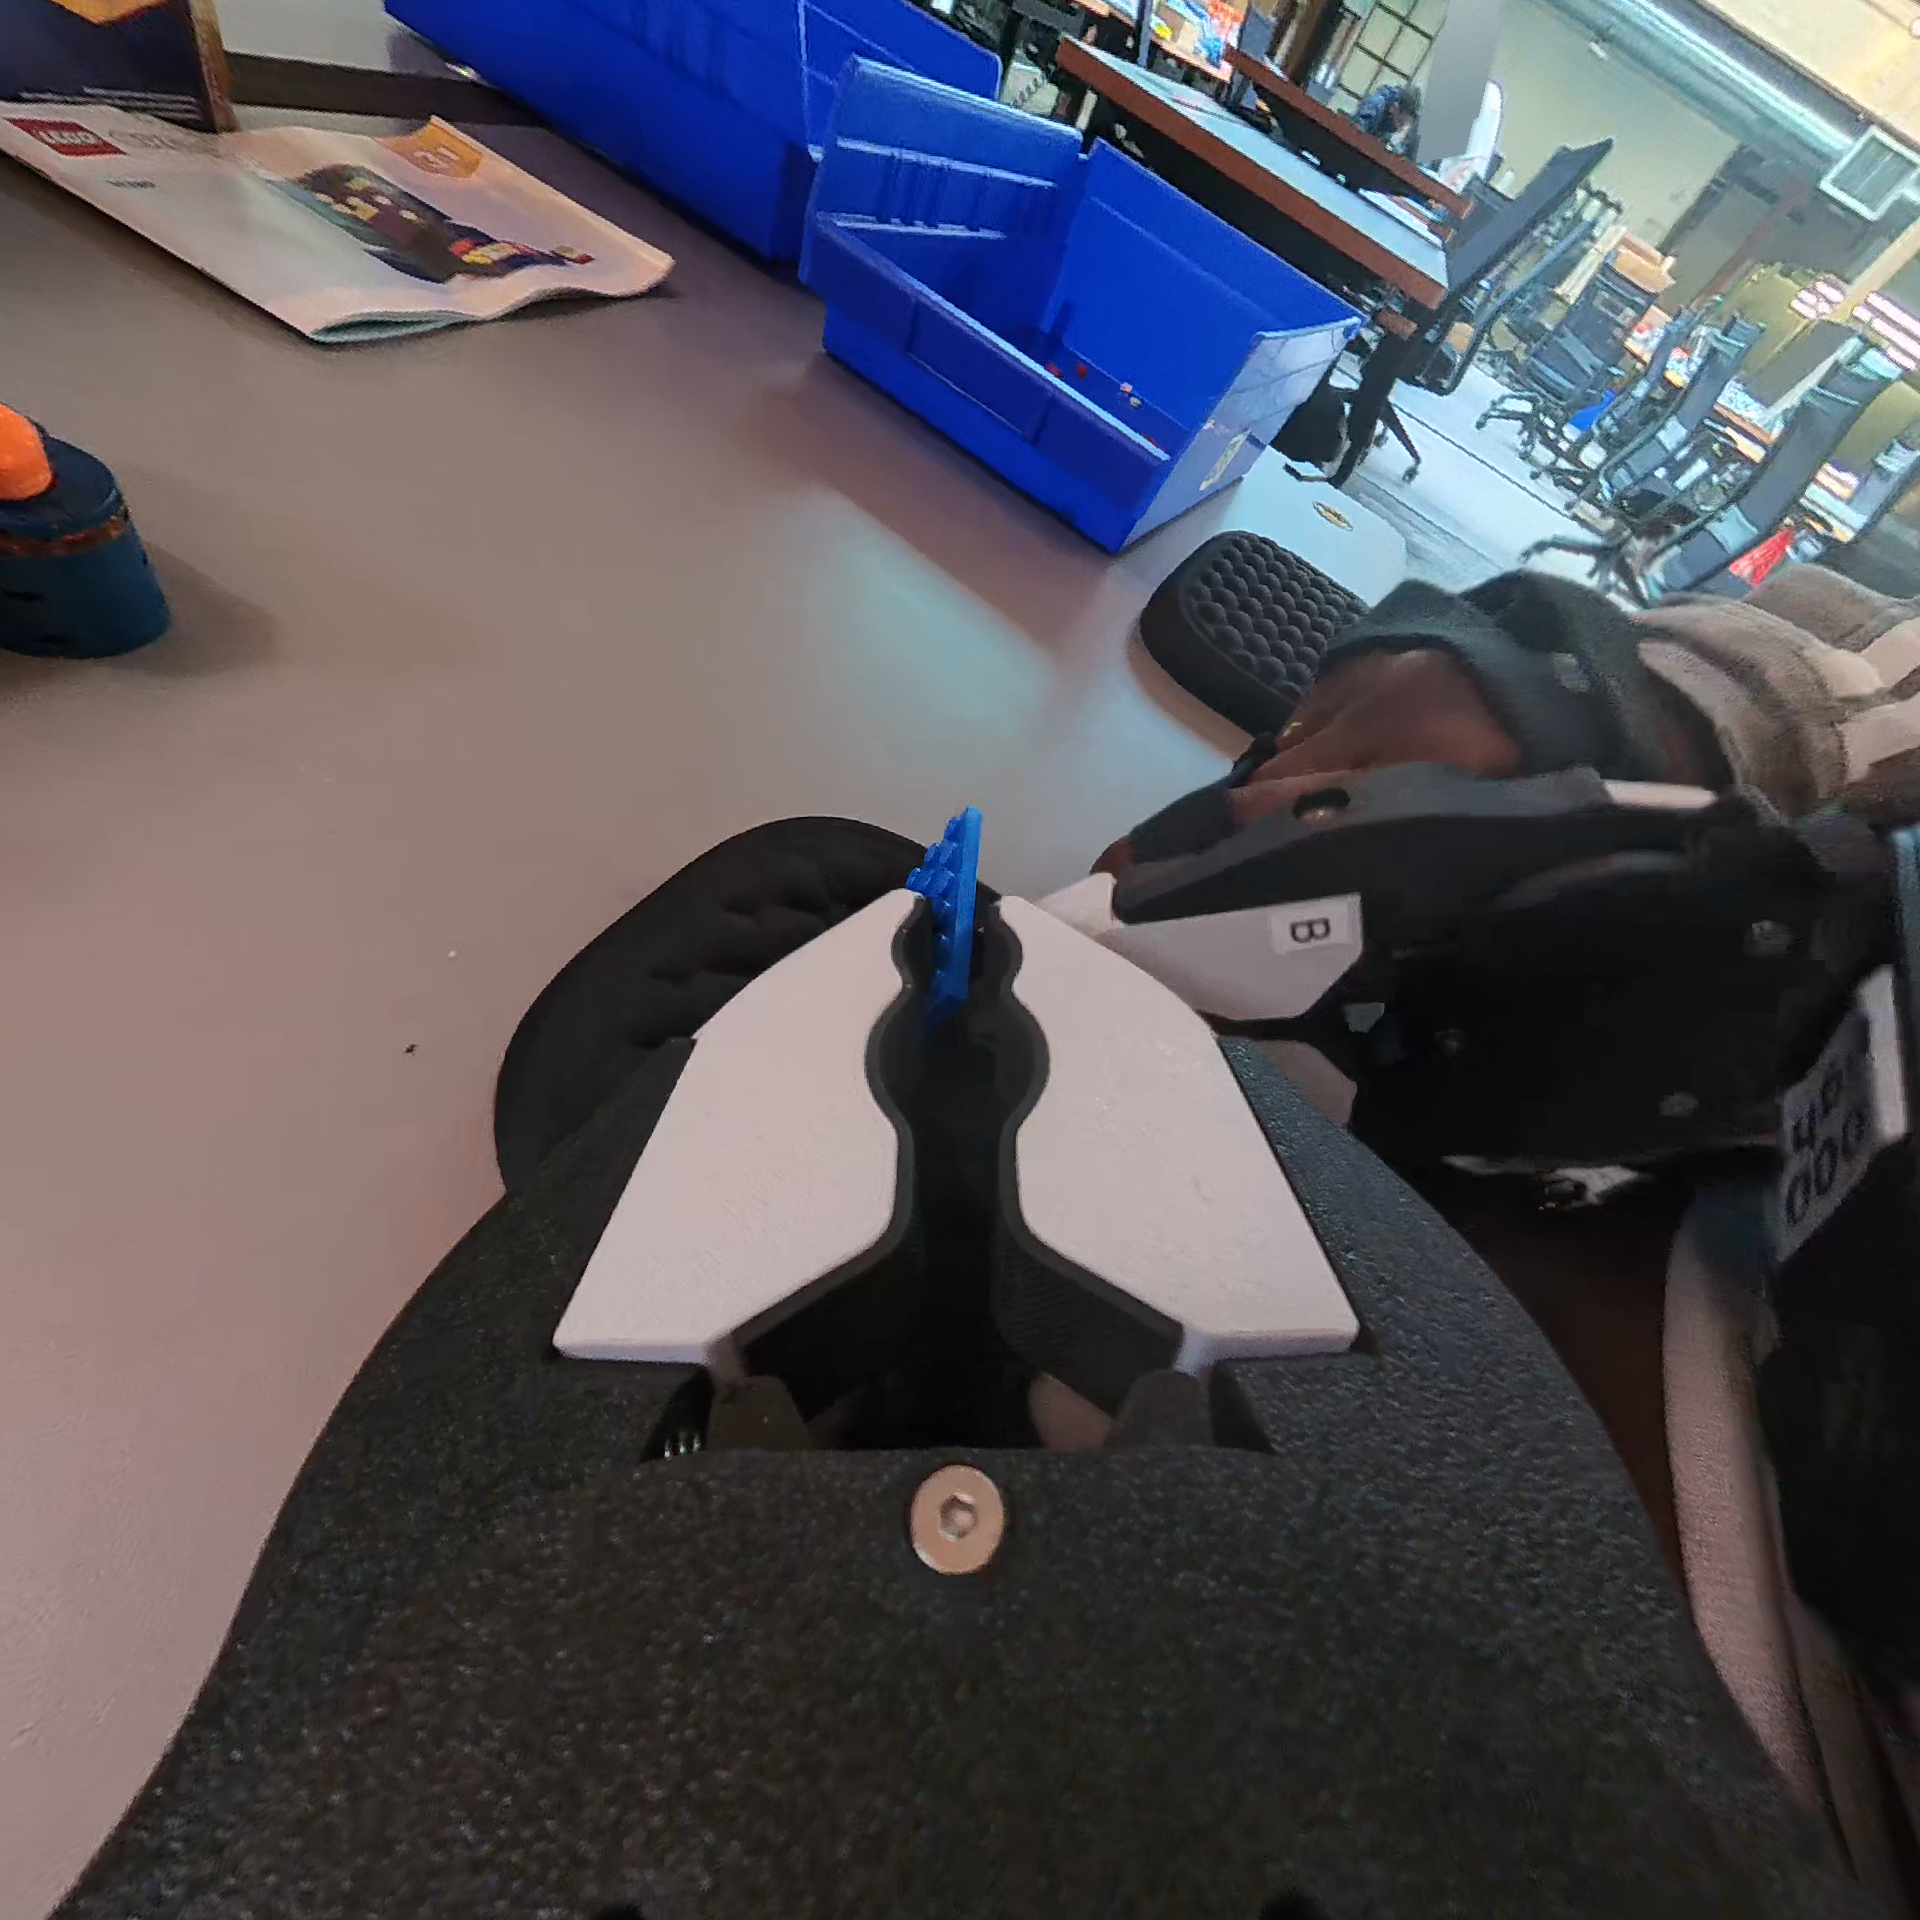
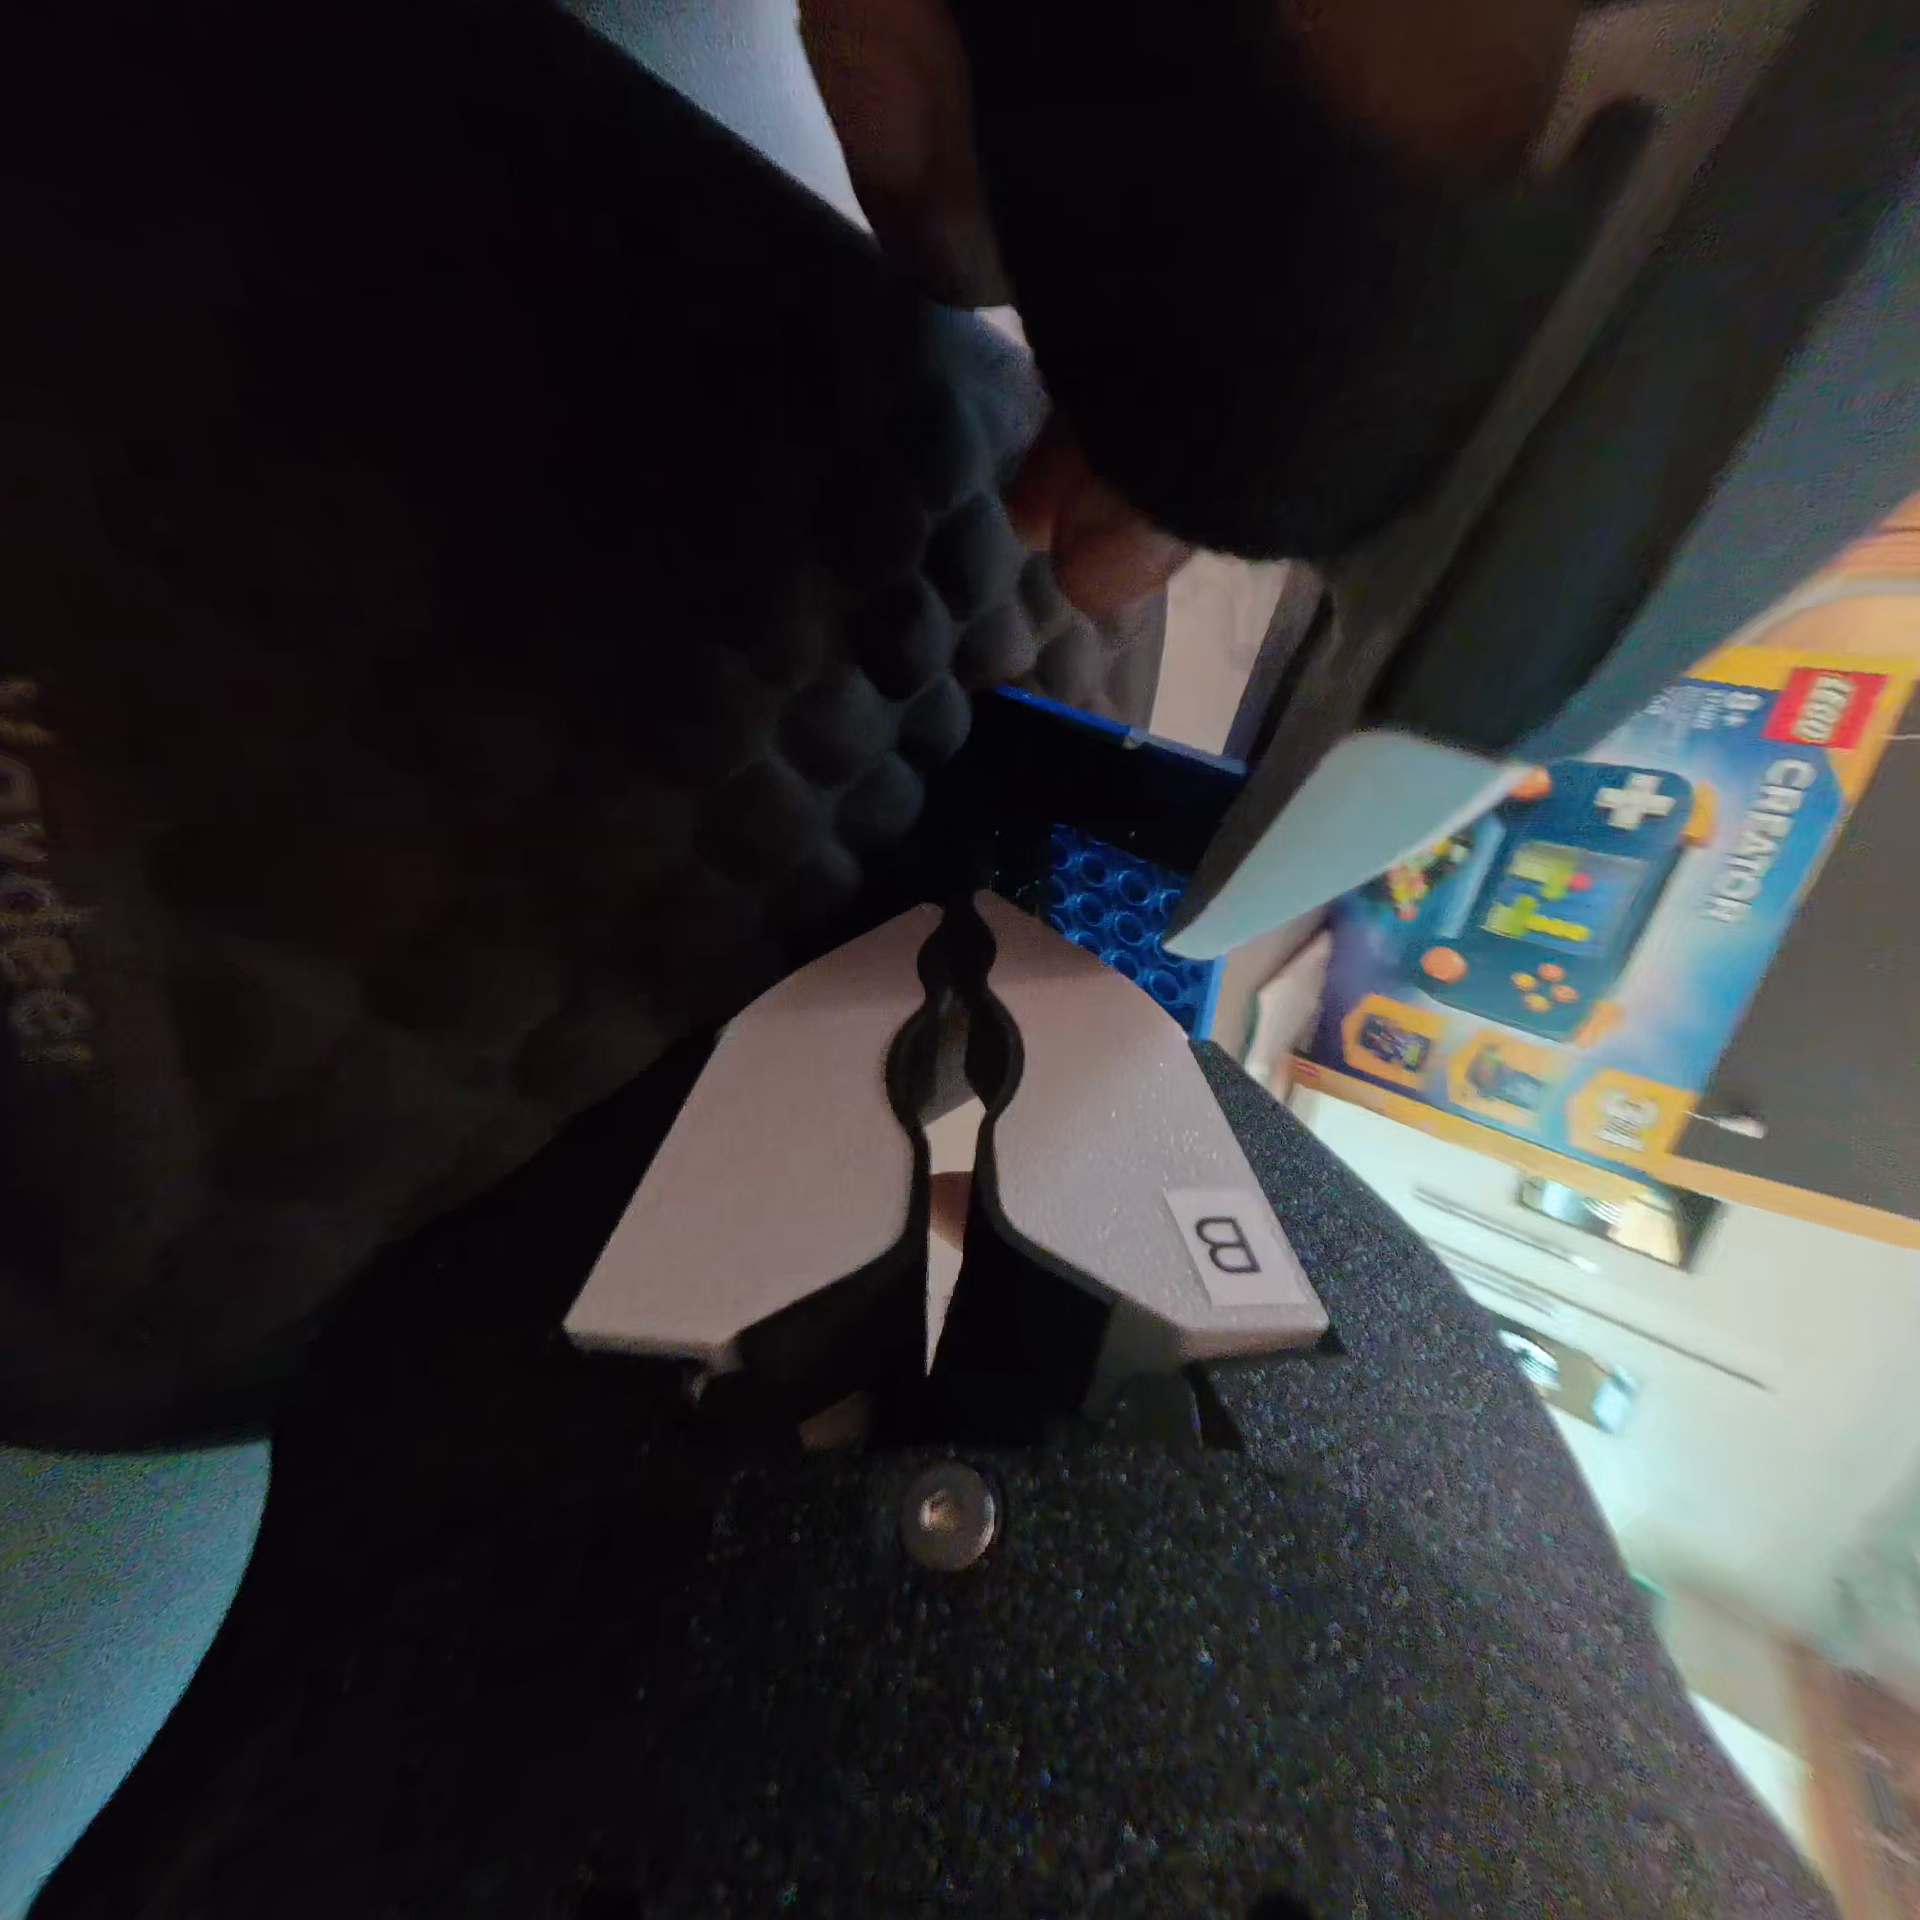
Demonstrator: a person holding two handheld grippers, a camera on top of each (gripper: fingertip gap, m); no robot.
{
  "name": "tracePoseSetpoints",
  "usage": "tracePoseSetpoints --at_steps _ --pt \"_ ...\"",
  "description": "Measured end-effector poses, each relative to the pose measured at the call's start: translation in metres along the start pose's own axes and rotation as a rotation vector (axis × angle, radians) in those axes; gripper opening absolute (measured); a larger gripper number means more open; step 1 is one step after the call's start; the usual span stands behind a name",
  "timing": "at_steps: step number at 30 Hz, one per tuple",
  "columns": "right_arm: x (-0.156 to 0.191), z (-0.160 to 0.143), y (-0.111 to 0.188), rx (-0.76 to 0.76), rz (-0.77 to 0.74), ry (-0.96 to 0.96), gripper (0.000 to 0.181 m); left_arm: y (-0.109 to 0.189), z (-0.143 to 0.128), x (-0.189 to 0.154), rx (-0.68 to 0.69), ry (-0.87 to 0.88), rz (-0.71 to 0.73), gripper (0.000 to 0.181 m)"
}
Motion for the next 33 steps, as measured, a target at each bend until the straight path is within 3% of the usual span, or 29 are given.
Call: tracePoseSetpoints --at_steps 4,9,12,21,27,30,33 --pt "-0.001 0.001 0.002 -0.036 -0.072 0.042 0.0 0.0 0.0 -0.001 -0.002 0.0 -0.018 0.009" --pt "-0.006 -0.005 0.012 -0.193 -0.266 -0.14 0.0 0.001 0.001 0.0 -0.014 0.023 -0.03 0.009" --pt "-0.012 -0.009 0.013 -0.157 -0.367 -0.154 0.0 0.001 0.001 -0.001 -0.012 0.019 -0.035 0.009" --pt "-0.009 -0.008 0.005 -0.131 -0.177 -0.152 0.0 -0.003 -0.002 -0.004 0.032 -0.01 -0.036 0.01" --pt "-0.01 -0.006 0.005 -0.06 -0.002 -0.097 0.0 -0.004 -0.004 -0.005 0.046 -0.014 -0.037 0.01" --pt "-0.004 -0.005 0.001 -0.092 0.155 -0.131 0.0 -0.003 -0.003 -0.007 0.031 -0.018 -0.031 0.01" --pt "-0.004 -0.005 0.002 -0.099 0.106 -0.068 0.0 0.002 0.0 -0.001 -0.02 0.04 -0.015 0.009"
Point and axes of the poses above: each gripper's, where its closed fingertips meet, y back along the fingers, z out of its top, x = y × z across the jaws, the point moved 4 cm from there along y, back along the fingers, and after that the axes turned 6 degrees about -z, right-handed, at the moved point
